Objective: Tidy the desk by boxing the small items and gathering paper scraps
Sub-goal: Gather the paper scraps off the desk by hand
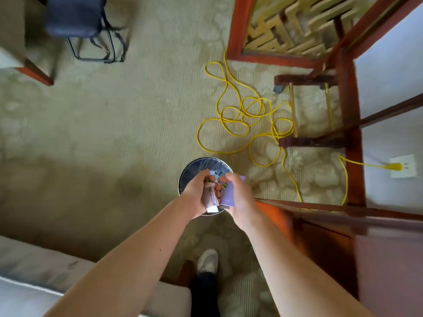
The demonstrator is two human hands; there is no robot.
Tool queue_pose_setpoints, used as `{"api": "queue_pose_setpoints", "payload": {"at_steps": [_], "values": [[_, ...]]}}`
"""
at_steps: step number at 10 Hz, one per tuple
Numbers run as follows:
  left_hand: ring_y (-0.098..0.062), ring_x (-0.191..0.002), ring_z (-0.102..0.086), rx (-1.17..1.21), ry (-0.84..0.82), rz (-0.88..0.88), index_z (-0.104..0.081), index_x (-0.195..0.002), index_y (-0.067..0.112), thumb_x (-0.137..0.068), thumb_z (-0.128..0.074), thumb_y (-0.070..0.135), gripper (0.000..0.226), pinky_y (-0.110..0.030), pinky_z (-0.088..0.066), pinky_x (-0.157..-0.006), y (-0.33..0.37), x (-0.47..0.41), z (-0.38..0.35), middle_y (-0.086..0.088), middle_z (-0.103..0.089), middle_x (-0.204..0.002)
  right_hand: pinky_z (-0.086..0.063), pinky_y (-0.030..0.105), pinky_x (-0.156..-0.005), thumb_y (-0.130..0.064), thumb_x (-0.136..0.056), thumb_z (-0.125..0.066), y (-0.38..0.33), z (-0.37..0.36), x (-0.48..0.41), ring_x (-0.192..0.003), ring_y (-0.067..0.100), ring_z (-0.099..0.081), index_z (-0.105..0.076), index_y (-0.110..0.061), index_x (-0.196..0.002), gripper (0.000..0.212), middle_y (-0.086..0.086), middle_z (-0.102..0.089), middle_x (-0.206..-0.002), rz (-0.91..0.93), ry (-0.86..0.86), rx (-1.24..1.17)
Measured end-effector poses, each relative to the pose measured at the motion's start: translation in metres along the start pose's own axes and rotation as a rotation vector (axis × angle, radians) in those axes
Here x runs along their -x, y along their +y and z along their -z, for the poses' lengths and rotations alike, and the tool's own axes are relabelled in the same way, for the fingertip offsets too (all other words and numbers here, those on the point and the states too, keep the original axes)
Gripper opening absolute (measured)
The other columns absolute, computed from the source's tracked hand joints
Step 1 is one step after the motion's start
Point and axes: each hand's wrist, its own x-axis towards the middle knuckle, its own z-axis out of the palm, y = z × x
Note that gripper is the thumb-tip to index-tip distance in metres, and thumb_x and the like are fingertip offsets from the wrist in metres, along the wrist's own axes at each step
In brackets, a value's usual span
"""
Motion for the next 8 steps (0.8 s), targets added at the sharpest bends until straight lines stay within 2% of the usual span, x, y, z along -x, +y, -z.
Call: {"api": "queue_pose_setpoints", "payload": {"at_steps": [1, 2, 3, 4, 5, 6, 7, 8], "values": [[-0.017, -0.039, -0.051, 0.042, 0.046, 0.013, -0.044, -0.062, 0.015, -0.1, -0.043, 0.034, 0.043, -0.019, -0.046, -0.044, -0.003, -0.044, 0.02, -0.007, -0.056, -0.059, -0.053, 0.043, -0.079, -0.028, -0.089, -0.055, 0.022, -0.004, -0.04, -0.078, 0.032, -0.066, -0.067, -0.007, -0.084, 0.025, 0.016, -0.069, -0.083, -0.026, 0.015, 0.053], [-0.02, -0.04, -0.057, 0.124, 0.068, 0.029, -0.047, -0.067, 0.01, -0.102, -0.04, 0.037, 0.044, -0.027, -0.051, -0.043, -0.002, -0.076, 0.036, -0.015, -0.062, -0.079, -0.053, 0.045, -0.086, -0.043, -0.074, -0.055, 0.036, -0.011, -0.074, -0.089, 0.036, -0.068, -0.071, -0.005, -0.102, 0.05, 0.02, -0.071, -0.097, -0.07, 0.006, 0.122], [-0.025, -0.057, -0.062, 0.139, 0.099, 0.051, -0.053, -0.072, 0.008, -0.102, -0.039, 0.042, 0.048, -0.029, -0.054, -0.044, 0.001, -0.107, 0.053, -0.017, -0.064, -0.088, -0.053, 0.048, -0.088, -0.042, -0.081, -0.052, 0.052, -0.014, -0.109, -0.093, 0.037, -0.068, -0.072, -0.01, -0.101, 0.043, 0.018, -0.072, -0.101, -0.078, 0.004, 0.186], [-0.027, -0.074, -0.062, 0.092, 0.081, 0.053, -0.058, -0.082, 0.008, -0.101, -0.036, 0.047, 0.049, -0.038, -0.059, -0.066, 0.003, -0.134, 0.067, -0.017, -0.065, -0.105, -0.052, 0.054, -0.093, -0.04, -0.087, -0.051, 0.062, -0.017, -0.134, -0.097, 0.038, -0.068, -0.071, -0.011, -0.103, 0.039, 0.018, -0.072, -0.104, -0.082, 0.004, 0.212], [-0.025, -0.081, -0.059, 0.202, 0.023, 0.077, -0.056, -0.085, 0.008, -0.099, -0.032, 0.056, 0.055, -0.038, -0.051, -0.075, 0.003, -0.149, 0.077, -0.02, -0.068, -0.09, -0.056, 0.042, -0.09, -0.047, -0.079, -0.057, 0.073, -0.021, -0.154, -0.101, 0.035, -0.068, -0.071, -0.012, -0.102, 0.044, 0.009, -0.075, -0.098, -0.104, -0.023, 0.187], [-0.026, -0.09, -0.064, 0.218, -0.008, 0.063, -0.063, -0.091, 0.004, -0.093, -0.026, 0.07, 0.075, -0.042, -0.05, -0.08, -0.001, -0.158, 0.082, -0.017, -0.071, -0.093, -0.056, 0.025, -0.079, -0.047, -0.087, -0.056, 0.078, -0.015, -0.163, -0.091, 0.027, -0.067, -0.07, -0.013, -0.093, 0.037, -0.002, -0.075, -0.075, -0.137, -0.031, 0.102], [-0.026, -0.092, -0.069, 0.196, -0.009, 0.069, -0.062, -0.117, 0.004, -0.086, -0.028, 0.078, 0.087, -0.044, -0.052, -0.085, -0.004, -0.165, 0.087, -0.012, -0.068, -0.112, -0.047, 0.044, -0.098, -0.056, -0.089, -0.05, 0.082, -0.004, -0.171, -0.104, 0.022, -0.066, -0.068, -0.021, -0.111, 0.045, 0.003, -0.072, -0.109, -0.157, -0.083, 0.048], [-0.023, -0.122, -0.052, 0.394, 0.043, 0.132, -0.048, -0.139, 0.014, -0.084, -0.021, 0.082, 0.092, -0.045, -0.032, -0.11, 0.0, -0.155, 0.085, -0.001, -0.053, -0.135, -0.019, 0.059, -0.115, -0.07, -0.084, -0.046, 0.079, -0.003, -0.173, -0.14, 0.023, -0.036, -0.059, -0.03, -0.131, 0.063, -0.001, -0.045, -0.149, -0.211, -0.131, 0.009]]}}
